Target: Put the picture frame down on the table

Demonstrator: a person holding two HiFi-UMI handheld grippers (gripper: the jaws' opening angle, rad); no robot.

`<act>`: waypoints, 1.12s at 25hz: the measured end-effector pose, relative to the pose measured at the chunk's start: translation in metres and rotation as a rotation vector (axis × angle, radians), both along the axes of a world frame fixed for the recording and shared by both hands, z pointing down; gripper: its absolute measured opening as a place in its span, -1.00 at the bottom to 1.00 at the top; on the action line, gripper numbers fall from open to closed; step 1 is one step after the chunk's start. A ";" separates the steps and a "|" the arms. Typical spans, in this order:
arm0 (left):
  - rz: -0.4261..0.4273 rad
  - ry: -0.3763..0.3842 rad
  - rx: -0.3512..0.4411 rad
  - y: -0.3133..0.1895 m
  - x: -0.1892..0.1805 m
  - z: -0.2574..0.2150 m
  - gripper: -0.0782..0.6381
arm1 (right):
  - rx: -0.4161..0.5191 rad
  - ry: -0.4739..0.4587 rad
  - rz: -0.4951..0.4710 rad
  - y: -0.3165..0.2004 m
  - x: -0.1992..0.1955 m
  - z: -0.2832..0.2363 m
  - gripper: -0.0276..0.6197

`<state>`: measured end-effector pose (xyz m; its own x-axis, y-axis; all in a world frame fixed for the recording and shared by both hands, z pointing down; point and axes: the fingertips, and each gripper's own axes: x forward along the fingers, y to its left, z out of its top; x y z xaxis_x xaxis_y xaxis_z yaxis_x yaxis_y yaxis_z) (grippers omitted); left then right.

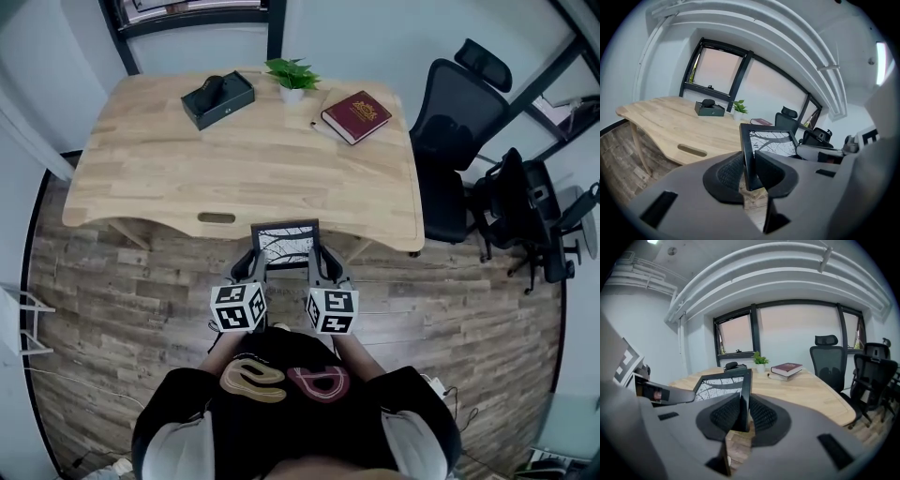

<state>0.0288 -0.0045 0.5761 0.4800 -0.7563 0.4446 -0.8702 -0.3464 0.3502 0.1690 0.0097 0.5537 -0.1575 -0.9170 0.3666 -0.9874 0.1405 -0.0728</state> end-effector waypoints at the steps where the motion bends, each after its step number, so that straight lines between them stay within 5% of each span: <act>1: 0.008 0.002 0.000 -0.009 0.001 -0.001 -0.55 | 0.000 0.002 0.007 -0.008 0.001 -0.001 -0.69; 28: 0.222 -0.024 -0.005 -0.206 -0.061 -0.004 -0.55 | -0.022 0.003 0.193 -0.179 -0.067 -0.004 -0.69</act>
<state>-0.0323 -0.2102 0.5719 0.6240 -0.6306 0.4616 -0.7807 -0.5291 0.3326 0.1016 -0.1697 0.5501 0.0215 -0.9219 0.3868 -0.9961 -0.0529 -0.0705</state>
